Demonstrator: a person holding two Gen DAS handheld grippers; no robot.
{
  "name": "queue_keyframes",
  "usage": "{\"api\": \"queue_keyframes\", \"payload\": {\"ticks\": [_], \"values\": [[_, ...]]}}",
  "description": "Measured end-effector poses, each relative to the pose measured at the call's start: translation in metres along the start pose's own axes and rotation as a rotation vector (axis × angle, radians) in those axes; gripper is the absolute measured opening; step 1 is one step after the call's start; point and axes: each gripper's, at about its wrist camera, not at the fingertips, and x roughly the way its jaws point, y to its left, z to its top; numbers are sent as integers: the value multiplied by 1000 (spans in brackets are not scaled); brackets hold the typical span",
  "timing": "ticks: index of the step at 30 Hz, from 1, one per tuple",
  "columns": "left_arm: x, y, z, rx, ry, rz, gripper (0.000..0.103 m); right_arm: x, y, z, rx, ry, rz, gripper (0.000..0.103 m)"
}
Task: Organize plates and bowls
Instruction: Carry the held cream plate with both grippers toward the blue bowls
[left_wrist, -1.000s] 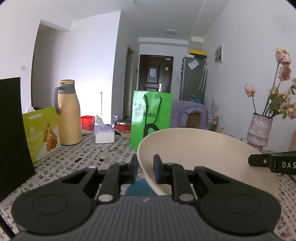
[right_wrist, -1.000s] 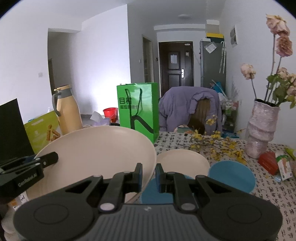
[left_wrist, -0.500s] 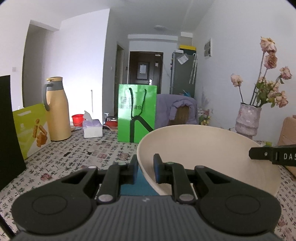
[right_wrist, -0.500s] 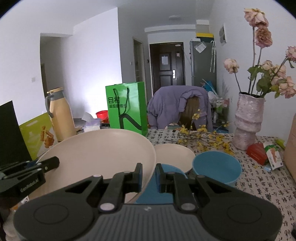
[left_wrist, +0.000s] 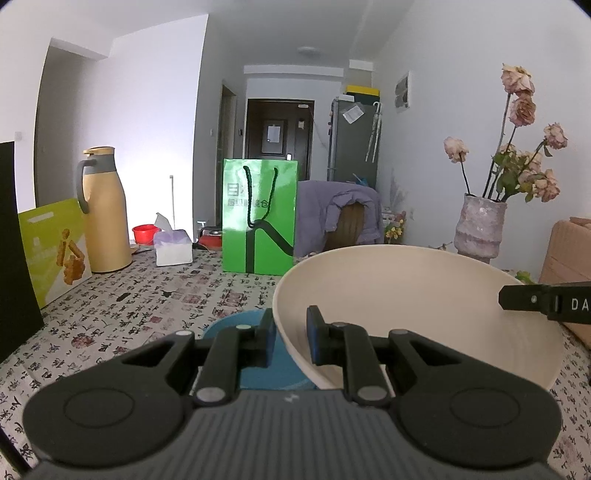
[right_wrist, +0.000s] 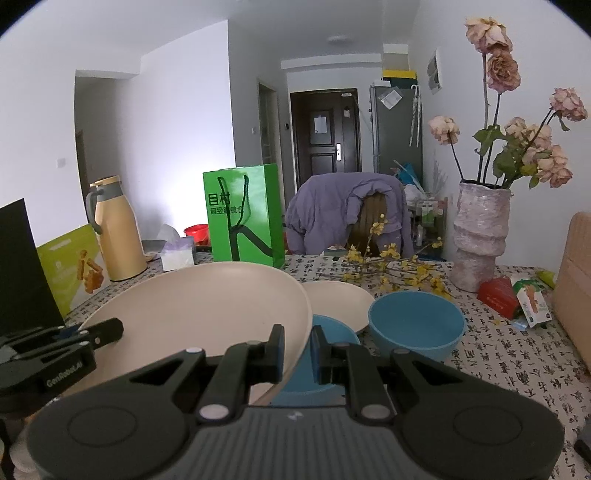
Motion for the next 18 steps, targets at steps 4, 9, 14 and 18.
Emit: {"api": "queue_keyframes", "payload": {"ticks": [4,9,14,18], "values": [[-3,-3,-4,8,2,-9,17,-4,-3,-6,9,0,-1,14],[-8,-6,-10,16,3,-21,18,-9,-6,-14,10,-4,-9,14],[-12,-8,-18,22,11,-34,18,-12,-10,-20,15,2,-11,14],[-15,-10,-24,24,19,-40,17,-15,-10,-29,13,5,-16,14]]}}
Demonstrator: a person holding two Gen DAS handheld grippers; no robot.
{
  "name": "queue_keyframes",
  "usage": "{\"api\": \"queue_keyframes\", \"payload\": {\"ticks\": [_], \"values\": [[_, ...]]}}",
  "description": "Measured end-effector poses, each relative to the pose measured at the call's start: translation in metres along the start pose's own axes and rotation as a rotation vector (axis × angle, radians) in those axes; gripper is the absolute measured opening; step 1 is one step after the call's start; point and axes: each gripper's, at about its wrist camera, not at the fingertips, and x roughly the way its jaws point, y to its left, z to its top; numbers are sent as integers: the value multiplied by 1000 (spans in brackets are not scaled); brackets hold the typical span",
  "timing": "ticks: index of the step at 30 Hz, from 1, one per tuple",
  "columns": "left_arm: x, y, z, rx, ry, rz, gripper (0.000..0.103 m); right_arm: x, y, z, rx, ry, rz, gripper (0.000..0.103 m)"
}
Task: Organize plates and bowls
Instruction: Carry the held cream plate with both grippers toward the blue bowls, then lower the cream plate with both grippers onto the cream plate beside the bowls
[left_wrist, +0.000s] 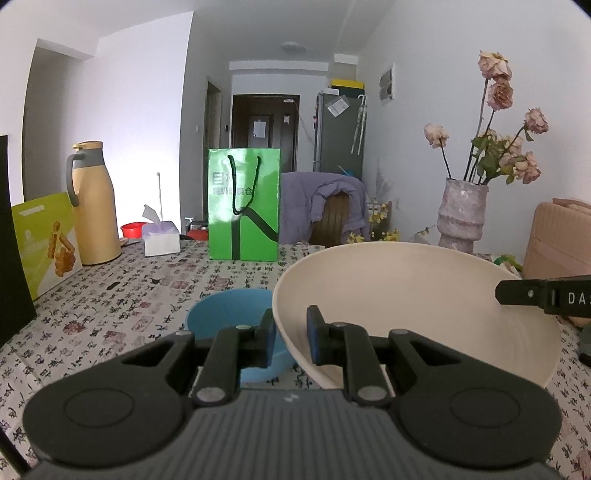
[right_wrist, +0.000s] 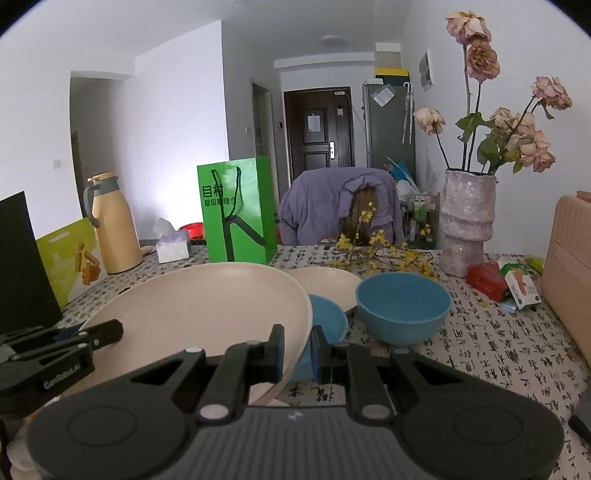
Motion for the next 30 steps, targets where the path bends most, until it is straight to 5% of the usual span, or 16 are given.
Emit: {"api": "queue_keyframes", "payload": {"ticks": [30], "values": [[-8,-5,-46,39,64,-22,18,-6,-4,-58,17,51,-22,14]]}}
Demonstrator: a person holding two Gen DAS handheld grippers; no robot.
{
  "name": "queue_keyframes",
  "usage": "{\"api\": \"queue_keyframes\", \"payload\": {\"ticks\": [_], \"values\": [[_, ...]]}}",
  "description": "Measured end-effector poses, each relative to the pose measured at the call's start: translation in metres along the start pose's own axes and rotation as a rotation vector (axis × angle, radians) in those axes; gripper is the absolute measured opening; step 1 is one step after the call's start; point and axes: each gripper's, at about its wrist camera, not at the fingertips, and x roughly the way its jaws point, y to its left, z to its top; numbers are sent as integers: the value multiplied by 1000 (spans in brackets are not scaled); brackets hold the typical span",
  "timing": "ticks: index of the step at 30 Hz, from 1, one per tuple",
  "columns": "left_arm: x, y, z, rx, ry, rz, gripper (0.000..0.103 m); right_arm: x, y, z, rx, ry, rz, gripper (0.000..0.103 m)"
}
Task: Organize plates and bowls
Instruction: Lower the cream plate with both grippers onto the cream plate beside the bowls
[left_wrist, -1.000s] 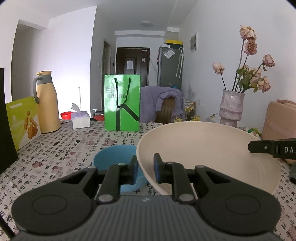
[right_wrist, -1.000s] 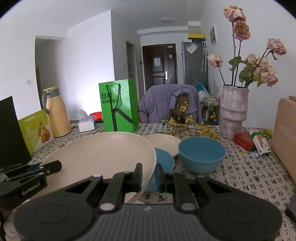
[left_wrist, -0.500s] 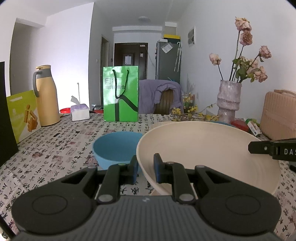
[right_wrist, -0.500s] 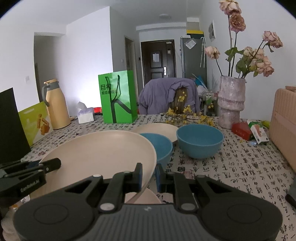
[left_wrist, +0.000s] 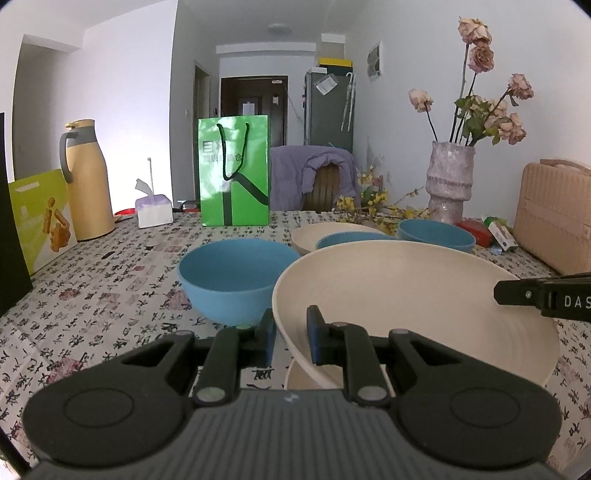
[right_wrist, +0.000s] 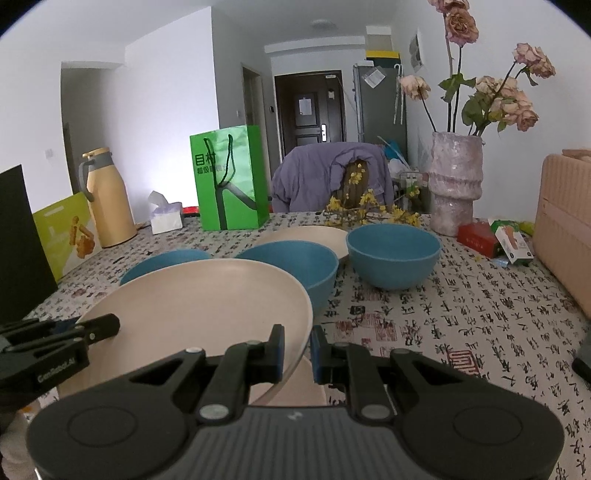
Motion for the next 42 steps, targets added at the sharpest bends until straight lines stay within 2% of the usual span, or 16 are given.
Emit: {"api": "queue_keyframes", "payload": {"ticks": [42], "values": [[26,-11,-39,46,96,4,18,29,-7,-40,-1,94,-45,14]]}}
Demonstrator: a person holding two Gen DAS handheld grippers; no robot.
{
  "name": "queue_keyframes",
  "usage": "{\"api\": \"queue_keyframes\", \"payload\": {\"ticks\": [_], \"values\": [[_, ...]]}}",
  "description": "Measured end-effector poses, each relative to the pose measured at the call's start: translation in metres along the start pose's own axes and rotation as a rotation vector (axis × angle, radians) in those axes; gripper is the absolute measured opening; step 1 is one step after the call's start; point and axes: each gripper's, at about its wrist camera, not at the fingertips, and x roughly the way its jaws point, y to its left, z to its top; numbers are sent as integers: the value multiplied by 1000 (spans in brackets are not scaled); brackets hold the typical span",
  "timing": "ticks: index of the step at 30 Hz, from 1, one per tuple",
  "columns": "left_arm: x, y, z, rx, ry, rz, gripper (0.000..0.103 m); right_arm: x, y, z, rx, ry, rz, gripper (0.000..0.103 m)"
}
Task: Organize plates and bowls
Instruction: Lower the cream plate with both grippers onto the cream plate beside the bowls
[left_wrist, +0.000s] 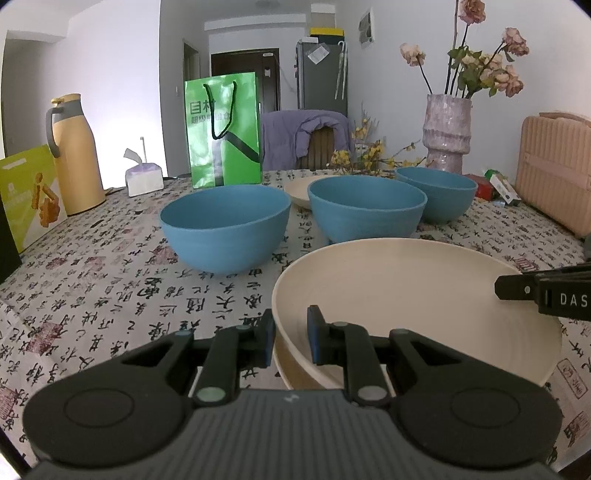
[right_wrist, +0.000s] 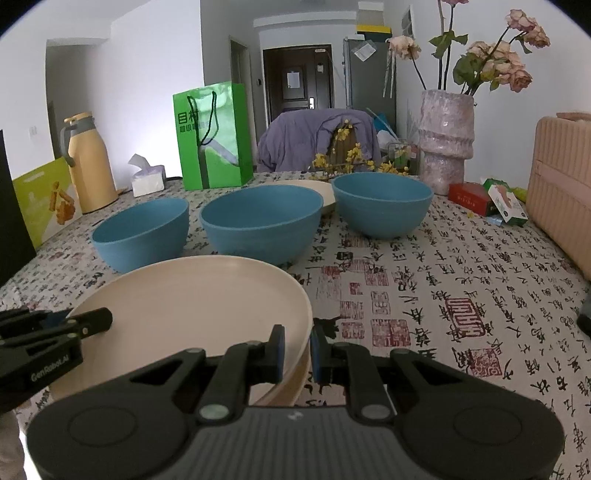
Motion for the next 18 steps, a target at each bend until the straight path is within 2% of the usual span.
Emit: {"api": "queue_keyframes", "payload": {"ticks": [18], "values": [[10,-5,-7,50,11,30,19,13,9,-9,-63,7,-35,14]]}}
